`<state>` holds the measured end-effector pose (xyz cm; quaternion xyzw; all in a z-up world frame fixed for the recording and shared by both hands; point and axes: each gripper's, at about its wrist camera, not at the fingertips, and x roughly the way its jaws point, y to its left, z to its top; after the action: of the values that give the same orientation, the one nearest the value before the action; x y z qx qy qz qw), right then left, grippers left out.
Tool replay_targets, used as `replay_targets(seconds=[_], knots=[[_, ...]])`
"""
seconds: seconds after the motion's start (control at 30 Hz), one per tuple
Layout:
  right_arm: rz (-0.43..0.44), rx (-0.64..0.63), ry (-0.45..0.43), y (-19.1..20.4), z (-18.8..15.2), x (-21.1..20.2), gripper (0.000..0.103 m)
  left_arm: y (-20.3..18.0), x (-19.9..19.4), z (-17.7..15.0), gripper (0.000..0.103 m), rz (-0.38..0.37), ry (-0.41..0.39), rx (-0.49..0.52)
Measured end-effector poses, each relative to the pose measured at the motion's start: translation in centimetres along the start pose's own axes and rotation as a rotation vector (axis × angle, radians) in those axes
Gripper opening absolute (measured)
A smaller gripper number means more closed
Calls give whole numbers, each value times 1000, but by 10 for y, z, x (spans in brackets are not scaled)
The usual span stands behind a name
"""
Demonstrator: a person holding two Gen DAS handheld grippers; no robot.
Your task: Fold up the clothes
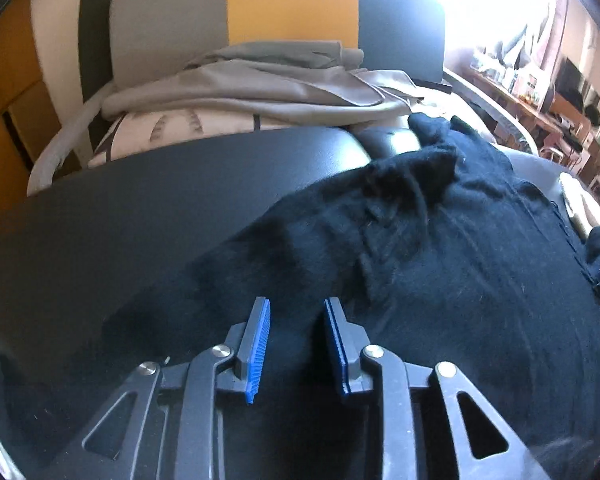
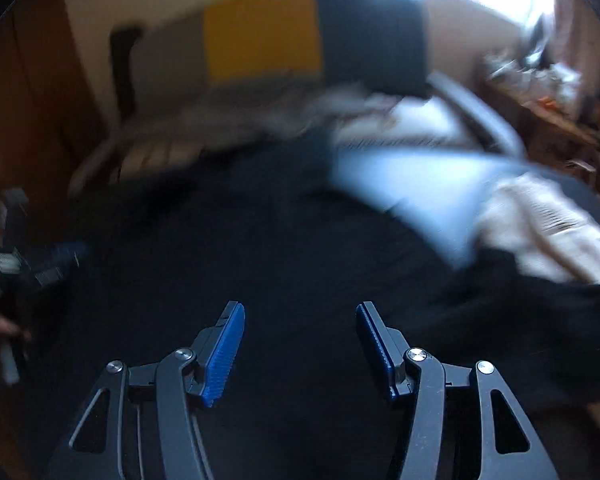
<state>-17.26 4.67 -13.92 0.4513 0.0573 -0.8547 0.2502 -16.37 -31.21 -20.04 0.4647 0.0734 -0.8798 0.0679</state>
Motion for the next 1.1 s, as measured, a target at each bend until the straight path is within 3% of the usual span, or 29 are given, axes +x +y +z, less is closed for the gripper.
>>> replay_targets(seconds=[0.13, 0.33, 0.4, 0.47, 0.53, 0.63, 0.73, 0.87, 0.97, 1.1], knots=[[15, 25, -8, 19, -19, 17, 62, 25, -13, -21, 29, 29, -10, -34], [36, -51, -29, 45, -30, 13, 66, 57, -30, -42, 29, 80, 10, -96], [51, -80, -22, 45, -27, 12, 66, 66, -37, -39, 28, 55, 54, -150], [96, -87, -1, 37, -17, 8, 66, 63, -52, -25, 28, 13, 7, -146], [163, -28, -8, 23, 3, 0, 53, 47, -67, -3, 31, -43, -79, -72], [166, 8, -81, 2, 50, -6, 55, 9, -71, 39, 40, -128, -135, 65], [156, 37, -100, -14, 101, 14, 55, -37, -51, 82, 45, -174, -124, 218], [144, 37, -44, -18, 155, 65, 55, -79, -8, 120, 49, -145, -76, 411], [135, 15, 33, -15, 173, 106, 55, -96, 18, 126, 52, -118, -25, 488], [102, -23, 50, 0, 190, 135, 55, -108, 52, 142, 52, -45, -3, 559]])
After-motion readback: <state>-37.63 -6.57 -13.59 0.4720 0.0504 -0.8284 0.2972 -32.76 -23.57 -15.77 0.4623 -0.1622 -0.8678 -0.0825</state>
